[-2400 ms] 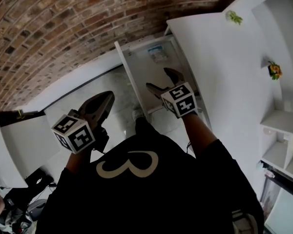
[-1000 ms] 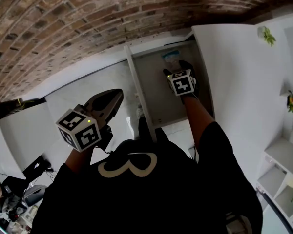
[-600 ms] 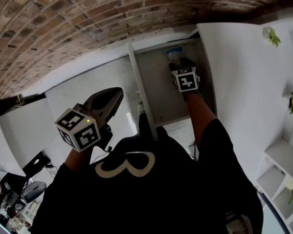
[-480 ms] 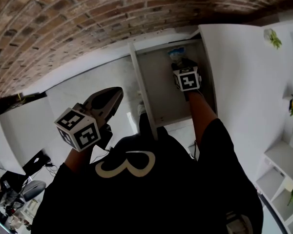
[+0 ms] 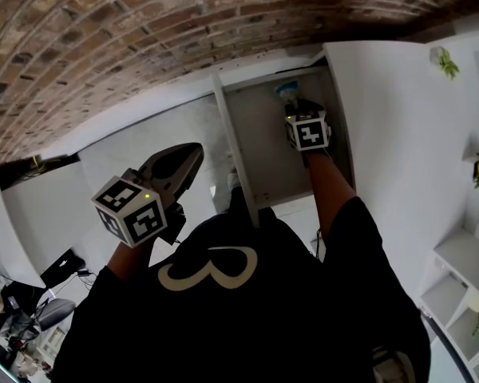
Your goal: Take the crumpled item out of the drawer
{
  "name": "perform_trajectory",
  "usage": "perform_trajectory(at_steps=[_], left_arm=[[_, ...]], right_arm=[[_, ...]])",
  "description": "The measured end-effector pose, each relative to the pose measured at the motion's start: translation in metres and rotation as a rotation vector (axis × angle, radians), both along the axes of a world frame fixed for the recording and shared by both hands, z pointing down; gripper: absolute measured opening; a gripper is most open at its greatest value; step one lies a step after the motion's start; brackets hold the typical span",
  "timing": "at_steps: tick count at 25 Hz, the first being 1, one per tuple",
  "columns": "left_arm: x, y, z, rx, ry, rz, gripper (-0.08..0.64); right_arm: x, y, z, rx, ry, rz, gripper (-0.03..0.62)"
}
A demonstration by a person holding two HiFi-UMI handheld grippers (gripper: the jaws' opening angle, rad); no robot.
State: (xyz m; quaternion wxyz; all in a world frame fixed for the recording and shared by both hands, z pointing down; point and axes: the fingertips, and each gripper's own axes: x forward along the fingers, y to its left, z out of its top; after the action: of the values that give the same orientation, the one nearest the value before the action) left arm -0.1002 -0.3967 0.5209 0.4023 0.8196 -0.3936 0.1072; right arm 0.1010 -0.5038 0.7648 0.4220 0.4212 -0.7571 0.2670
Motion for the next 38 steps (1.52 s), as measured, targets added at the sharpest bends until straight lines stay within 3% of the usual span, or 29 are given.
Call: perform_trajectory(at_steps=[10, 18, 26, 38], left_arm=[[0.013, -0.003, -0.020, 0.023, 0.021, 0.039, 0.003], [0.008, 0.003, -0.047, 0.062, 0.037, 0.011, 0.003], [0.007, 0.031, -0.090, 0.139, 0.080, 0.019, 0.003], [0.018, 0.095, -0.154, 0.272, 0.130, 0.077, 0.003]], right_arm=[[-0.005, 0.020, -0.042, 0.032, -0.144, 0.047, 0.102], [-0.020, 0.044, -0.109, 0.058, -0.349, 0.085, 0.100], [-0.036, 0.074, -0.211, 0.162, -0.517, 0.051, 0.100], [-0.051, 0.156, -0.347, 0.350, -0.690, -0.001, 0.100]])
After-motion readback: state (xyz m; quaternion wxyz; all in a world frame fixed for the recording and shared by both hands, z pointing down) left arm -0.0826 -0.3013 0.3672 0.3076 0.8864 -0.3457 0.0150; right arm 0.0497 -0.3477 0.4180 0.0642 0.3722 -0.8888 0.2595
